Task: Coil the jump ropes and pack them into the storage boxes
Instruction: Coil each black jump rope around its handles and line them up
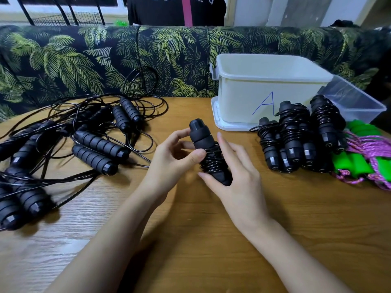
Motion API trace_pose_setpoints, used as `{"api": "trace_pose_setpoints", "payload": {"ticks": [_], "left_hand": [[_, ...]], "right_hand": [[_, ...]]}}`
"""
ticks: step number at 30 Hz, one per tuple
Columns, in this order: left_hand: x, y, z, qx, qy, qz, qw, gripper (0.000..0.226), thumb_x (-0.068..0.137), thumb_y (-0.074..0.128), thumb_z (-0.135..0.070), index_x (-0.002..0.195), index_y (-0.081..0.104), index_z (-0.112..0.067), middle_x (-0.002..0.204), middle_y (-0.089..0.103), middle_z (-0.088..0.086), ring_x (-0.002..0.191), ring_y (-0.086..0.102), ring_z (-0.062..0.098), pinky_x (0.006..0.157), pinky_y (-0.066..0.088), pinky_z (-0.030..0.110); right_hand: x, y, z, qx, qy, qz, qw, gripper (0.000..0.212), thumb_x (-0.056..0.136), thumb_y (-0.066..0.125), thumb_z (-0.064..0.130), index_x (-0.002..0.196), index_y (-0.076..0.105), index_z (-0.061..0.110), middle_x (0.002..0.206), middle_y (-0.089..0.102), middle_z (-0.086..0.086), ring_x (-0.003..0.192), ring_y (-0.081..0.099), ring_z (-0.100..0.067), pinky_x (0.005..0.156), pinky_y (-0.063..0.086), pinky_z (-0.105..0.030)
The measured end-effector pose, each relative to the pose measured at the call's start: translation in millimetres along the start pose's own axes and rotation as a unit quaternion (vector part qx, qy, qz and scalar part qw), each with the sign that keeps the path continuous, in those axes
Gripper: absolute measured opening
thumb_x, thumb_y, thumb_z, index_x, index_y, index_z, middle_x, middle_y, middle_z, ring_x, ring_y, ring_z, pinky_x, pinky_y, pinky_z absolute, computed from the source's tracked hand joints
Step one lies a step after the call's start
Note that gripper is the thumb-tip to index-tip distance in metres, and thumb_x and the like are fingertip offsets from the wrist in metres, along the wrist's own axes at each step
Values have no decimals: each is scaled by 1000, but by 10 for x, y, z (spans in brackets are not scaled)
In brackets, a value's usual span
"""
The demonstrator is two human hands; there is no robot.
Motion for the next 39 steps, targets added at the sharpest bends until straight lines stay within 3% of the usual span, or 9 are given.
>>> {"api": "trace_pose_setpoints", "payload": {"ticks": [5,10,15,19,26,28,31,36,39], "left_hand": [[4,-11,-16,-15,-16,13,1000,43,79,67,-20,121,56,-17,89,72,-9,84,66,5,77,50,17],[-4,11,-33,-48,-32,33,998,39,85,71,-17,120,53,-19,99,75,1,89,67,8,79,50,16],[-5,-8,-74,-59,-32,40,997,43,79,64,-18,120,54,-17,91,75,1,90,67,12,82,52,18],[13,-45,-58,-48,-30,31,998,45,76,67,-19,120,54,-17,87,73,0,86,65,14,84,52,22],[33,-113,-56,-63,-26,-2,998,42,72,70,-15,112,55,-15,73,71,-4,71,65,7,73,51,18],[28,-122,-45,-69,-28,-22,997,47,71,71,-16,115,55,-11,71,70,-4,69,65,7,71,52,18],[15,-124,-25,-70,-27,-52,996,53,68,74,-19,117,56,-11,71,71,-5,69,66,7,70,52,18],[-8,-126,-29,-58,-20,-88,994,50,61,78,-24,107,58,-19,69,71,-6,69,66,9,70,52,17],[-12,-153,-24,-46,-16,-116,992,52,58,80,-27,104,59,-18,66,69,-8,68,66,8,70,52,18]], "right_hand": [[14,-53,-30,56,30,0,998,72,75,85,25,138,49,32,124,61,14,110,54,10,90,41,-5],[2,-40,-77,123,60,-9,990,61,74,86,22,126,56,29,119,66,13,109,61,-3,88,47,-14],[23,3,-118,197,116,18,973,61,74,85,16,118,53,44,119,63,21,112,59,2,88,44,-10],[38,30,-150,259,140,35,955,59,76,83,9,120,54,37,123,65,10,116,59,1,91,44,-11],[50,84,-227,335,172,65,924,58,79,74,26,133,54,27,128,66,7,123,58,-6,104,45,-27],[50,97,-238,328,173,72,926,60,83,70,28,139,51,25,131,64,10,124,56,-3,105,43,-24],[69,55,-219,241,144,51,958,55,91,68,25,142,49,25,136,52,17,126,48,3,103,35,-9],[56,15,-158,108,58,9,992,50,92,59,23,141,52,33,135,55,14,126,51,-5,104,40,-19],[40,45,-161,47,36,16,998,45,97,51,31,142,50,35,142,55,6,132,49,-7,106,35,-15]]}}
Point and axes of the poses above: each hand's wrist, its own x-axis towards the middle knuckle, its own y-axis out of the palm, z = x × y, the point moved 7 cm from there along x, towards the middle knuckle
